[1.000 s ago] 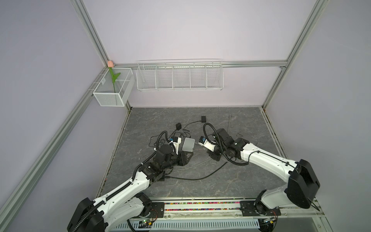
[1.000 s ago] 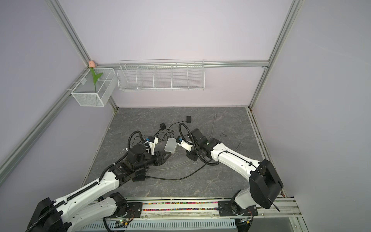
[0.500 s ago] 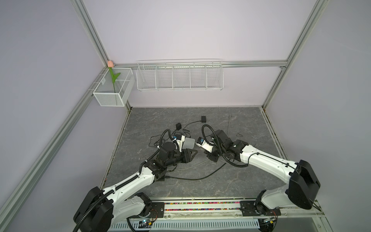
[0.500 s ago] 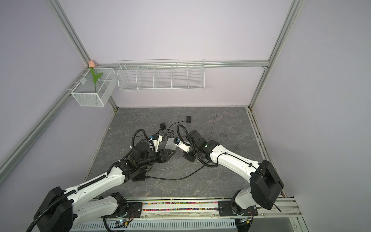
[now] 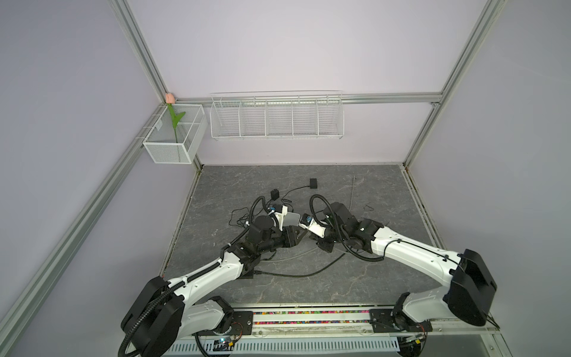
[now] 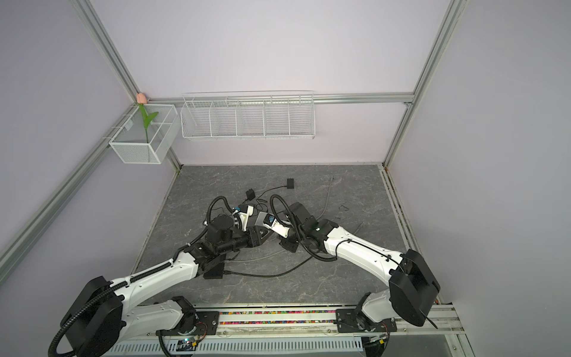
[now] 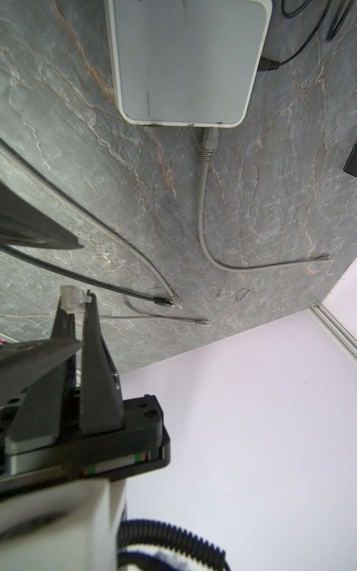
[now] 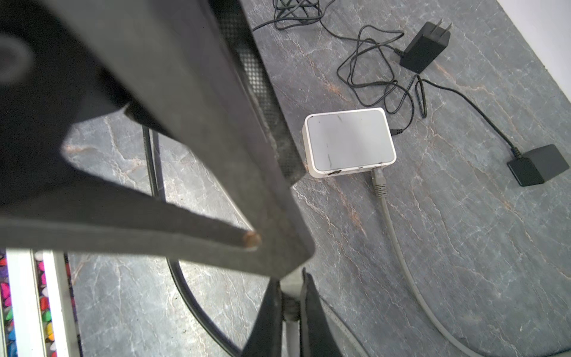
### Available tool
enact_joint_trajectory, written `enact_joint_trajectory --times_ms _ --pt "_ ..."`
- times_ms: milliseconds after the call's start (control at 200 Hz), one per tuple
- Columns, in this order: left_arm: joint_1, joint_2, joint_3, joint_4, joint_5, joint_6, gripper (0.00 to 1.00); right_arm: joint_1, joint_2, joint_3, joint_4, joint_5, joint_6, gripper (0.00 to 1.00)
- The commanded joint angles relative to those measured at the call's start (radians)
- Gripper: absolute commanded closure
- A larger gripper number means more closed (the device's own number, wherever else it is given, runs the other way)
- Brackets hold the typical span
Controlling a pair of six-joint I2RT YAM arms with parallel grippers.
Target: Insert the plug into the switch port
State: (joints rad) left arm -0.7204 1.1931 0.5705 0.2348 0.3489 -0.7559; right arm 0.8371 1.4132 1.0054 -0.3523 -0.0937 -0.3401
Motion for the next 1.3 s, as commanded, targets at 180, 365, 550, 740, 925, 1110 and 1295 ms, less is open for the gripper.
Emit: enact_joint_trajectory --times_ms 180,365,550,740,925,1110,1295 --pt "-0.004 0.028 0.034 0.044 0.026 -0.034 0.60 0.017 -0.042 -0.025 0.058 0.003 0.021 0.93" --pt "-0.007 0.038 0.032 0.062 0.037 -0.040 0.65 0.027 -0.036 -0.022 0.065 0.004 0.025 0.93" --pt "-0.008 0.057 0.028 0.101 0.080 -0.046 0.85 0.032 -0.030 -0.019 0.071 0.019 0.030 0.93" --pt "-0.008 0.080 0.012 0.157 0.115 -0.064 1.00 0.034 -0.036 -0.014 0.071 0.031 0.034 0.90" --pt "-0.008 0.043 0.000 0.144 0.123 -0.018 1.00 0.018 -0.095 -0.026 0.020 -0.052 0.046 0.53" --pt "-0.008 -0.031 -0.008 0.098 0.134 0.081 1.00 -0.073 -0.238 -0.088 0.039 -0.228 0.109 0.44" --pt "-0.008 -0.114 -0.040 0.159 0.219 0.181 1.00 -0.188 -0.302 -0.029 -0.061 -0.497 0.177 0.42"
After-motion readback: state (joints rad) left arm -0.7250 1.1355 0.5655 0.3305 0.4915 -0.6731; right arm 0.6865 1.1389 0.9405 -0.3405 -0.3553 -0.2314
